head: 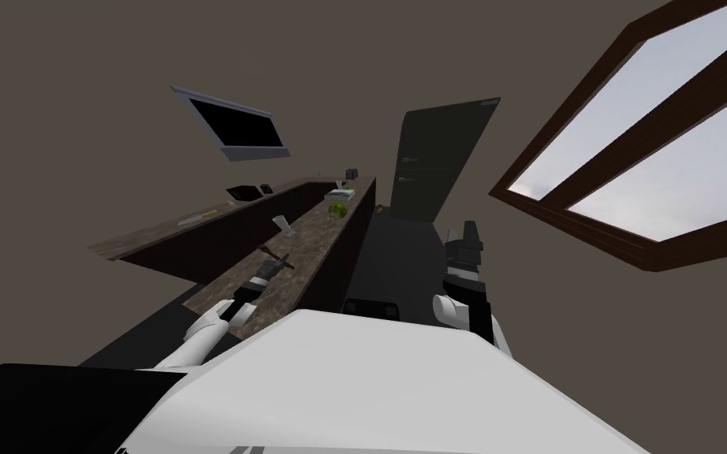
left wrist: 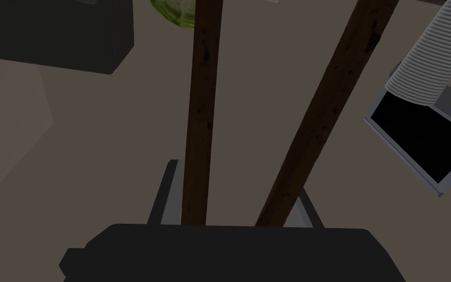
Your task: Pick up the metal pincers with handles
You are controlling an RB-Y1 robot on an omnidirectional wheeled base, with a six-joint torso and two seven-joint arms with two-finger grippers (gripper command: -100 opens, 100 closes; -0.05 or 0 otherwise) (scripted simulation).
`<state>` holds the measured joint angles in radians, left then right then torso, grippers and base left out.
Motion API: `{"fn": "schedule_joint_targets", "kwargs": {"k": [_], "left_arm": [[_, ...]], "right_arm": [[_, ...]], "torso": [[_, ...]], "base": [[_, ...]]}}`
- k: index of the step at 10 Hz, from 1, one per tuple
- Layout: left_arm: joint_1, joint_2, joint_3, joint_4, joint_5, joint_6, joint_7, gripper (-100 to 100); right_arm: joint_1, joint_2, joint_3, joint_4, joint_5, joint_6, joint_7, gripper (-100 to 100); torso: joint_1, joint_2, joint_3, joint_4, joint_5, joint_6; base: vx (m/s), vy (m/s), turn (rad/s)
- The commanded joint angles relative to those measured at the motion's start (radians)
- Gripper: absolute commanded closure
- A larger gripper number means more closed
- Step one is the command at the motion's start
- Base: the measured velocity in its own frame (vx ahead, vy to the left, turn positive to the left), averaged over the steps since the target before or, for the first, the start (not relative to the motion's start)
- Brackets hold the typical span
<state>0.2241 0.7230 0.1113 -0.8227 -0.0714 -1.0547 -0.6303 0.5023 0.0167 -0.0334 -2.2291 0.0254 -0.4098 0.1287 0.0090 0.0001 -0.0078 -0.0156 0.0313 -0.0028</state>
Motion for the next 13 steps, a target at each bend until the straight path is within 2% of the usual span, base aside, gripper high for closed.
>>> {"fn": "schedule_joint_targets", "kwargs": {"k": [1,2,3,4,5,6,7,8,9,10,11,12,13], "left_arm": [[-0.005,-0.019,0.011,-0.041,-0.038,0.038,0.008,100],[-0.029,-0.052,0.034,-0.067,-0.075,0.069,0.022,100],[-0.029,-0.052,0.034,-0.079,-0.102,0.084,0.022,100],[-0.029,-0.052,0.034,-0.079,-0.102,0.084,0.022,100],[-0.053,-0.084,0.057,-0.115,-0.148,0.125,0.037,100],[-0.053,-0.084,0.057,-0.116,-0.166,0.131,0.037,100],[-0.077,-0.117,0.081,-0.154,-0.200,0.172,0.052,100],[-0.077,-0.117,0.081,-0.154,-0.229,0.177,0.052,100],[-0.101,-0.149,0.104,-0.192,-0.260,0.218,0.066,100],[-0.101,-0.149,0.104,-0.192,-0.291,0.223,0.066,100],[-0.125,-0.182,0.128,-0.229,-0.320,0.263,0.081,100],[-0.125,-0.182,0.128,-0.229,-0.350,0.270,0.081,100],[-0.120,-0.178,0.124,-0.228,-0.331,0.261,0.079,100]], "right_arm": [[0.000,0.000,0.000,0.000,0.000,0.000,0.000,0],[0.000,0.000,0.000,0.000,0.000,0.000,0.000,0],[0.000,0.000,0.000,0.000,0.000,0.000,0.000,0],[0.000,0.000,0.000,0.000,0.000,0.000,0.000,0],[0.000,0.000,0.000,0.000,0.000,0.000,0.000,0],[0.000,0.000,0.000,0.000,0.000,0.000,0.000,0],[0.000,0.000,0.000,0.000,0.000,0.000,0.000,0],[0.000,0.000,0.000,0.000,0.000,0.000,0.000,0],[0.000,0.000,0.000,0.000,0.000,0.000,0.000,0],[0.000,0.000,0.000,0.000,0.000,0.000,0.000,0],[0.000,0.000,0.000,0.000,0.000,0.000,0.000,0],[0.000,0.000,0.000,0.000,0.000,0.000,0.000,0],[0.000,0.000,0.000,0.000,0.000,0.000,0.000,0]], "torso": [[0.000,0.000,0.000,0.000,0.000,0.000],[0.001,0.001,0.000,0.000,0.001,0.000],[0.003,0.002,0.001,0.000,0.001,0.000],[0.003,0.002,0.001,0.000,0.001,0.000],[0.002,0.001,0.000,0.000,0.001,-0.001],[0.002,0.001,0.001,0.000,0.000,-0.001],[0.002,0.001,0.001,0.000,0.001,-0.001],[0.003,0.002,0.001,0.000,0.000,-0.001],[0.003,0.002,0.001,0.000,0.001,-0.001],[0.003,0.001,0.001,0.000,0.000,-0.001],[0.003,0.001,0.001,0.000,0.000,-0.002],[0.003,0.002,0.001,0.000,0.000,-0.002],[0.003,0.002,0.001,0.000,0.000,-0.001]], "base": [[-0.056,0.036,0.038],[-0.085,0.060,0.070],[-0.075,0.051,0.029],[-0.029,0.021,-0.005],[-0.051,0.041,0.093],[-0.052,0.039,0.039],[-0.074,0.057,0.097],[-0.060,0.051,0.029],[-0.058,0.051,0.073],[-0.055,0.051,0.034],[-0.069,0.067,0.086],[-0.060,0.058,0.029],[-0.015,0.010,-0.037]]}}
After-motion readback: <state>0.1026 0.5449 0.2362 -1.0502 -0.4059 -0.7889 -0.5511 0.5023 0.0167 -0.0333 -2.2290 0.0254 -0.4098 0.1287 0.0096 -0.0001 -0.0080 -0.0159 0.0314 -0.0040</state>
